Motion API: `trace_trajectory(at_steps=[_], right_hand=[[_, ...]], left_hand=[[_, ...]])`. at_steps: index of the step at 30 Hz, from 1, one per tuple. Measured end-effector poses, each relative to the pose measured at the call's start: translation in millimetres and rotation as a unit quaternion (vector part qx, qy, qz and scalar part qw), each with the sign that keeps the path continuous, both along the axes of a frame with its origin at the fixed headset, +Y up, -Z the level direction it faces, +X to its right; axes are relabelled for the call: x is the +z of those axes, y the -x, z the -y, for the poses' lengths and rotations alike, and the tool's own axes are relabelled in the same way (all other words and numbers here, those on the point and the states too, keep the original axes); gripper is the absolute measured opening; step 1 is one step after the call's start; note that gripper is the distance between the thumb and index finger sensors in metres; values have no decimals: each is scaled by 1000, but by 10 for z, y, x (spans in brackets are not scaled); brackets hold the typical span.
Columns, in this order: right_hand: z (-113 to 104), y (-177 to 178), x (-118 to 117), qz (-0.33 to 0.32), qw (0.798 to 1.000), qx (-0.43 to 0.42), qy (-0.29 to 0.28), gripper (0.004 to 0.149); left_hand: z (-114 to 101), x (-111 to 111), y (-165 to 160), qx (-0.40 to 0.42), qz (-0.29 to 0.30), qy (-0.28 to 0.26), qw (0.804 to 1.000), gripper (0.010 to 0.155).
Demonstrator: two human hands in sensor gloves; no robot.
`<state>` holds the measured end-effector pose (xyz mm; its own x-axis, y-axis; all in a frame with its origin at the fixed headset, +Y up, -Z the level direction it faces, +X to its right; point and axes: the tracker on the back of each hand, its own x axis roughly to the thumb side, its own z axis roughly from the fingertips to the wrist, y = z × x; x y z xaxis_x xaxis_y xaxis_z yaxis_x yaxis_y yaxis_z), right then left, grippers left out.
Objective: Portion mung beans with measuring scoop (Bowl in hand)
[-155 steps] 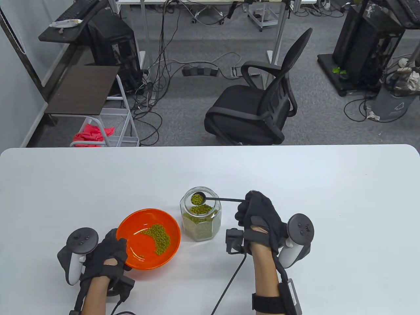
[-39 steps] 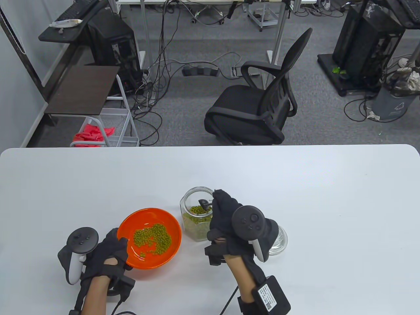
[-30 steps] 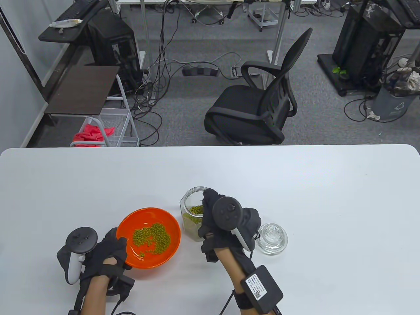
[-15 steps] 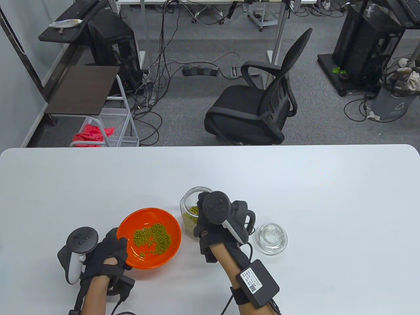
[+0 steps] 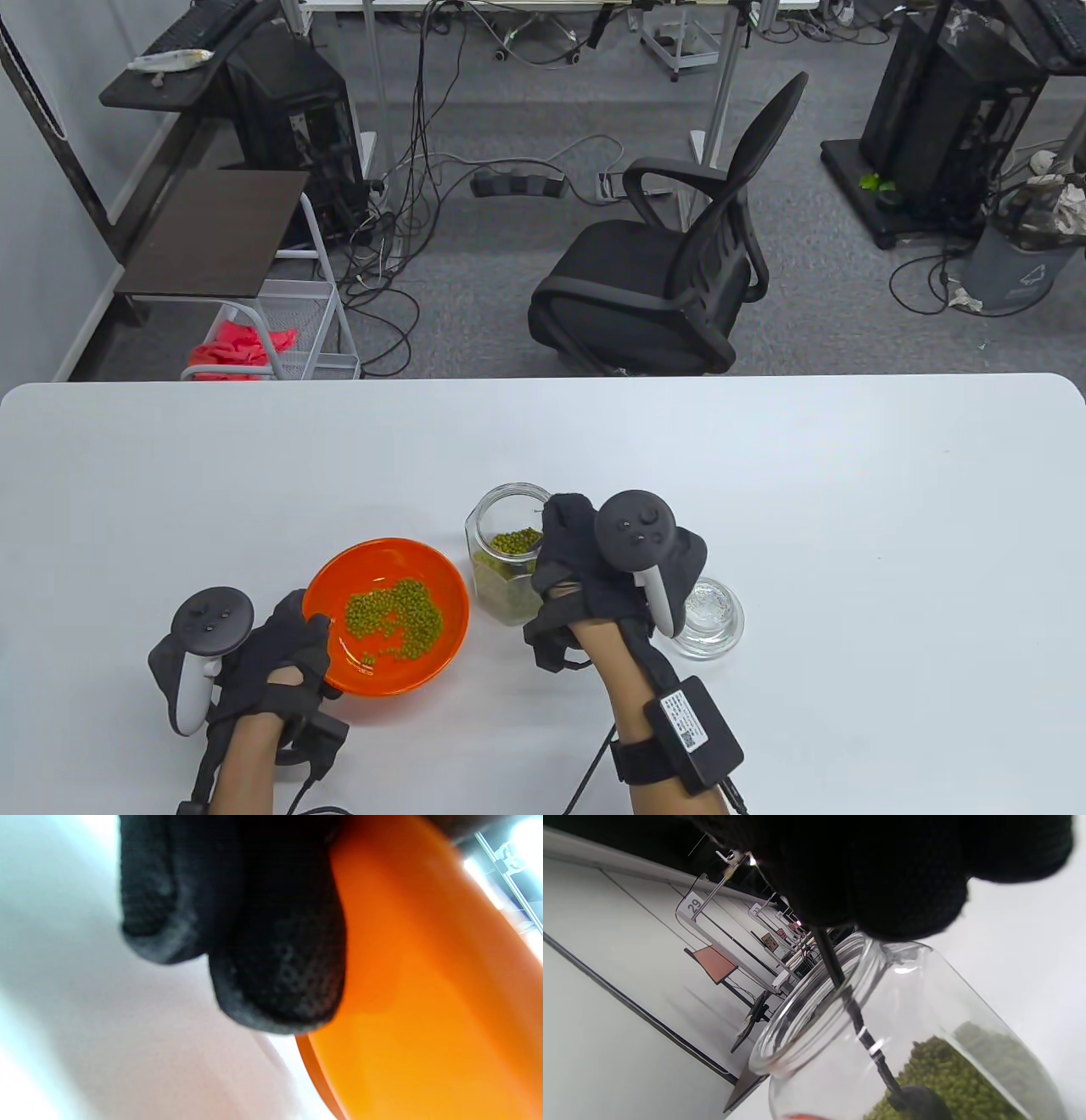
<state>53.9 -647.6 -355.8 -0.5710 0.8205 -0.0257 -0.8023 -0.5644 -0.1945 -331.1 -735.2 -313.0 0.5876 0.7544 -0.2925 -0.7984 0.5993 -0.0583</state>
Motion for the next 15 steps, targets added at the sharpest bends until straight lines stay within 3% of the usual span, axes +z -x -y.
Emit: trace_trajectory(at_steps=[15], right_hand=[[379, -420, 106, 67, 974, -216, -2, 41]], left_hand=[[-3, 0, 5, -3, -2, 0, 1000, 61]])
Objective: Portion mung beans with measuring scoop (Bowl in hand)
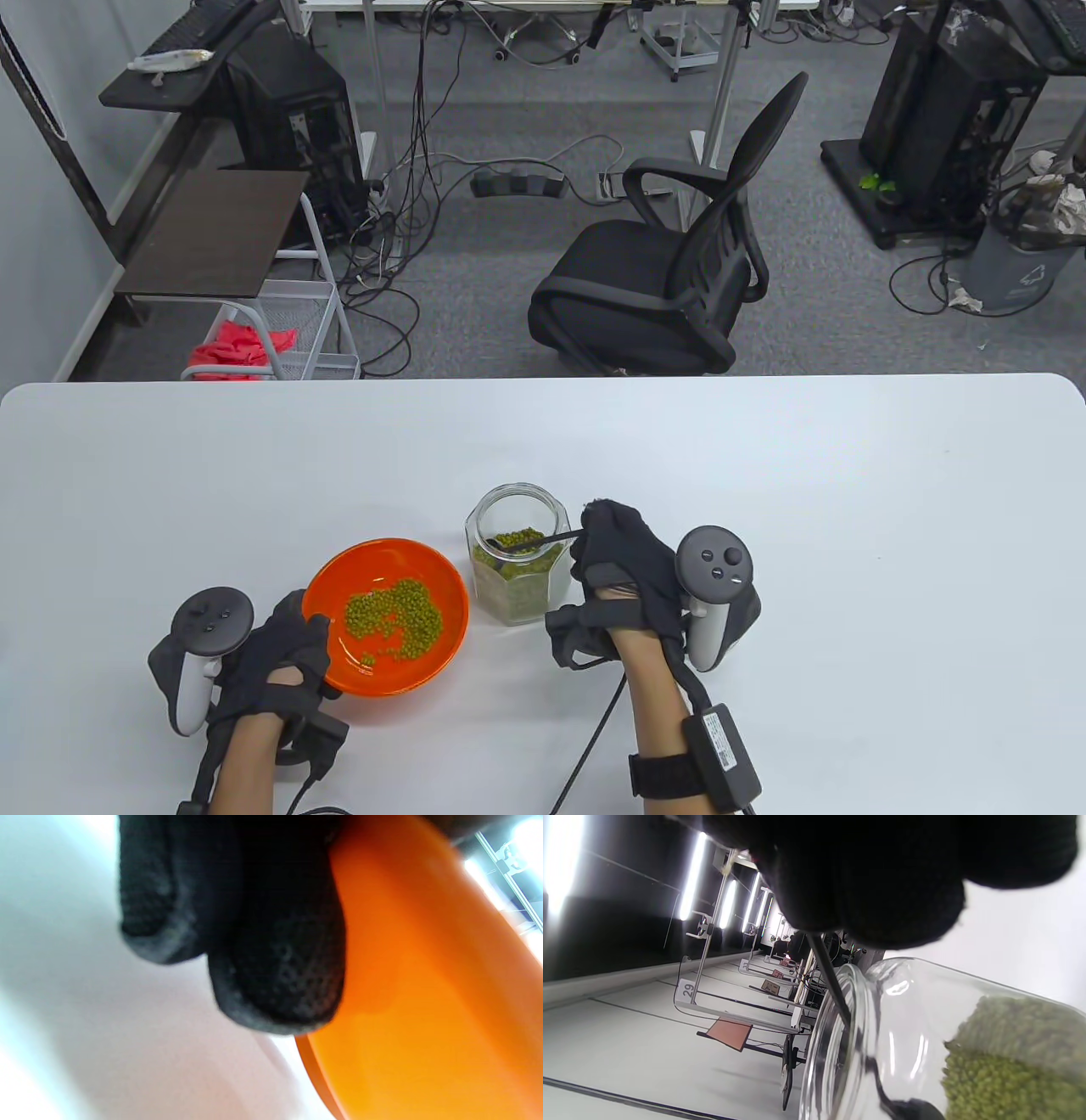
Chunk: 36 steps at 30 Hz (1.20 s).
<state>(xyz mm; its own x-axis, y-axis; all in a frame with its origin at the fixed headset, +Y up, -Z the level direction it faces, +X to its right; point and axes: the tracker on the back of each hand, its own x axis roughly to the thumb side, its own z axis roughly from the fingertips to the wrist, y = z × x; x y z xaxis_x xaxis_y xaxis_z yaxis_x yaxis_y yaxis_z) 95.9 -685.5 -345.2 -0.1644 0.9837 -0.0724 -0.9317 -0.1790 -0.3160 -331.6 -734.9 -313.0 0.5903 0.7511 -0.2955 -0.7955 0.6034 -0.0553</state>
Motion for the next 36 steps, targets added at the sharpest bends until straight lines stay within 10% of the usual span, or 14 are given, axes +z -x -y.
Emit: trace_trajectory(at_steps=[36], right_hand=[[-179, -358, 180, 22, 990, -136, -28, 41]], left_hand=[[7, 0, -12, -3, 0, 3, 1000, 61]])
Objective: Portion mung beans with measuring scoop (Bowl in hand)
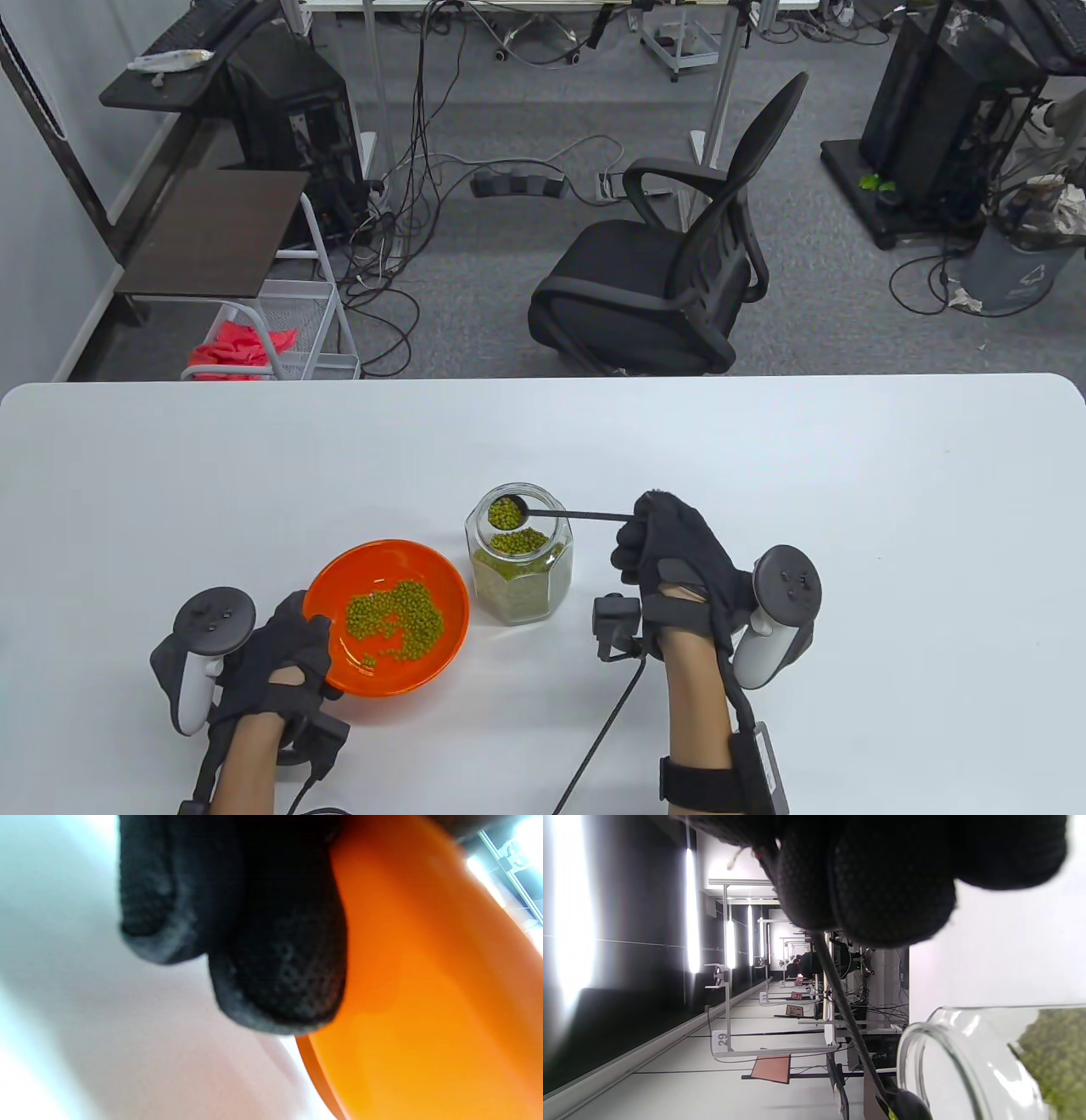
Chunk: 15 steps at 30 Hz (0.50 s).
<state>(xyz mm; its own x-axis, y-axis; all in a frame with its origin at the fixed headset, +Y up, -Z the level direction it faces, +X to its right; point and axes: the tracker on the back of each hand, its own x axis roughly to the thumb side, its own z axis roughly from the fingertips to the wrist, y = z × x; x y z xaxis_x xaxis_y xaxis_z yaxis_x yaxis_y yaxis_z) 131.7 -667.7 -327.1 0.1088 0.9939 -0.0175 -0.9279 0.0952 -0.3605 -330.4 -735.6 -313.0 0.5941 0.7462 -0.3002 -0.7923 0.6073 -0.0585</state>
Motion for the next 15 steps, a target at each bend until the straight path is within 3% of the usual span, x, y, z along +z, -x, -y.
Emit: trace_trajectory(at_steps=[5, 15], right_hand=[[-104, 139, 31, -29, 999, 10, -17, 41], [-95, 503, 5, -101, 994, 40, -15, 41]], left_hand=[[0, 0, -1, 0, 0, 0, 1000, 61], [3, -2, -2, 0, 0, -1, 1000, 61]])
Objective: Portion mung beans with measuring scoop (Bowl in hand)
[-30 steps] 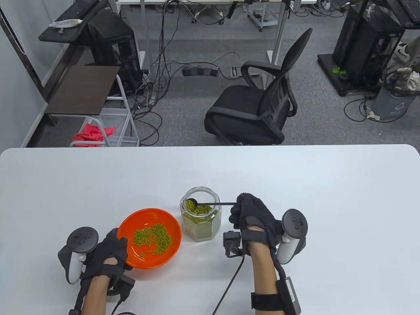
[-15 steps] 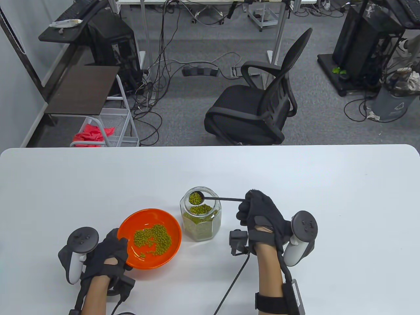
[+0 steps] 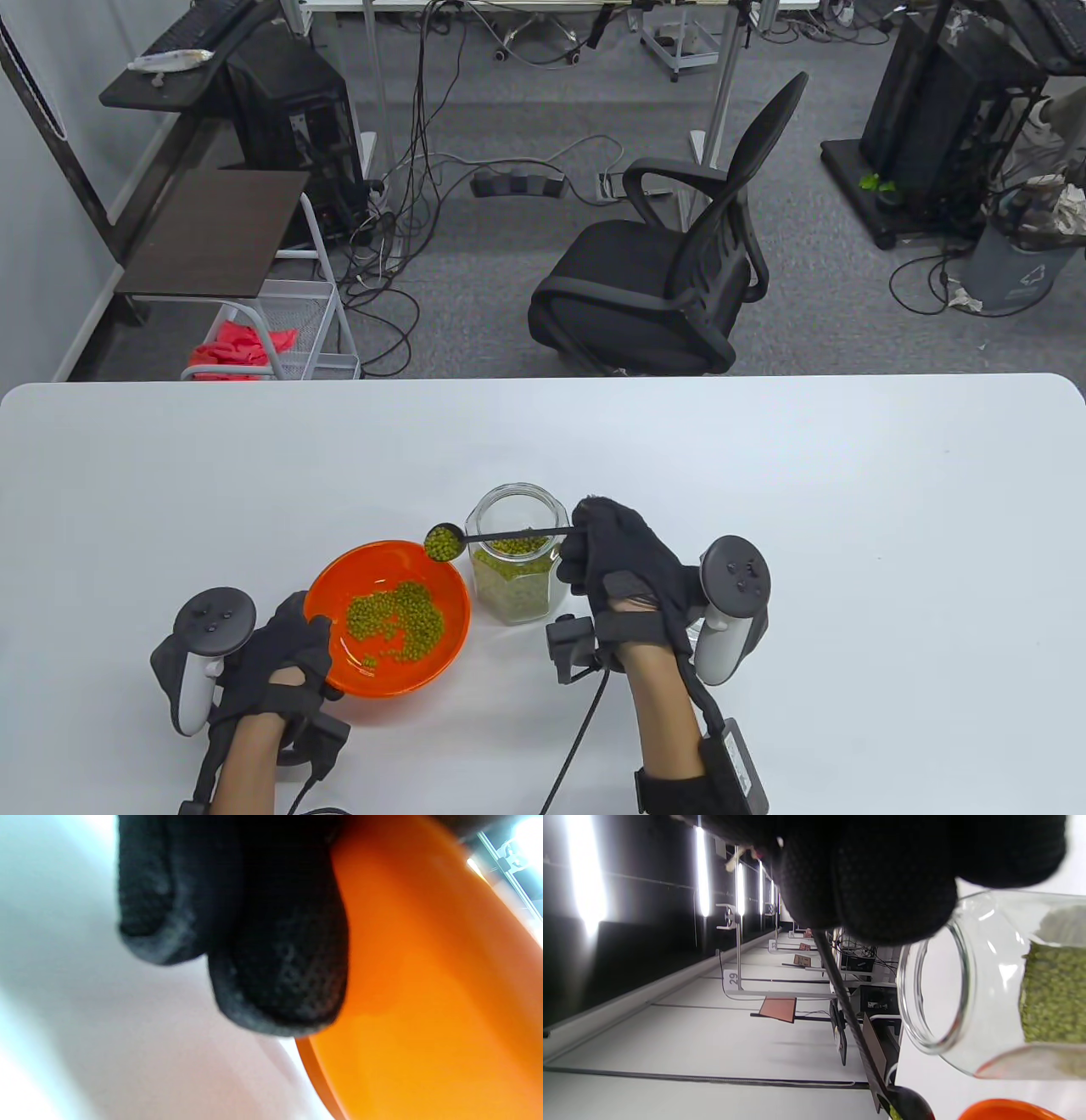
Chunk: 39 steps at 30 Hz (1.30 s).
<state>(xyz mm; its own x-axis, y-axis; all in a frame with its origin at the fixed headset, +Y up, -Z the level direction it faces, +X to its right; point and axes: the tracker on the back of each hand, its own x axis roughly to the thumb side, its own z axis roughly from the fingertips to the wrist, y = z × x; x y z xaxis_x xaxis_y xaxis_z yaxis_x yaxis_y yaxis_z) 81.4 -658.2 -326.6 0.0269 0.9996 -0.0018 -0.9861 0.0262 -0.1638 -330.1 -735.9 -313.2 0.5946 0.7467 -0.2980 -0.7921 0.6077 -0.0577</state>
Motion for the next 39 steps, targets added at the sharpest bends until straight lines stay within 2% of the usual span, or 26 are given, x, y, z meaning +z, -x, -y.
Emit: trace_trajectory(at_steps=[11, 23, 34, 39], right_hand=[[31, 334, 2, -57, 996, 66, -2, 42], [74, 664, 11, -134, 982, 133, -21, 42], [-90, 778, 77, -206, 959, 189, -42, 41], [-159, 768, 101, -203, 954, 214, -57, 40]], left_hand=[[8, 0, -7, 2, 2, 2, 1000, 61], [7, -1, -12, 2, 3, 2, 1000, 61], [5, -1, -15, 2, 4, 2, 1000, 61], [5, 1, -15, 2, 3, 2, 1000, 61]])
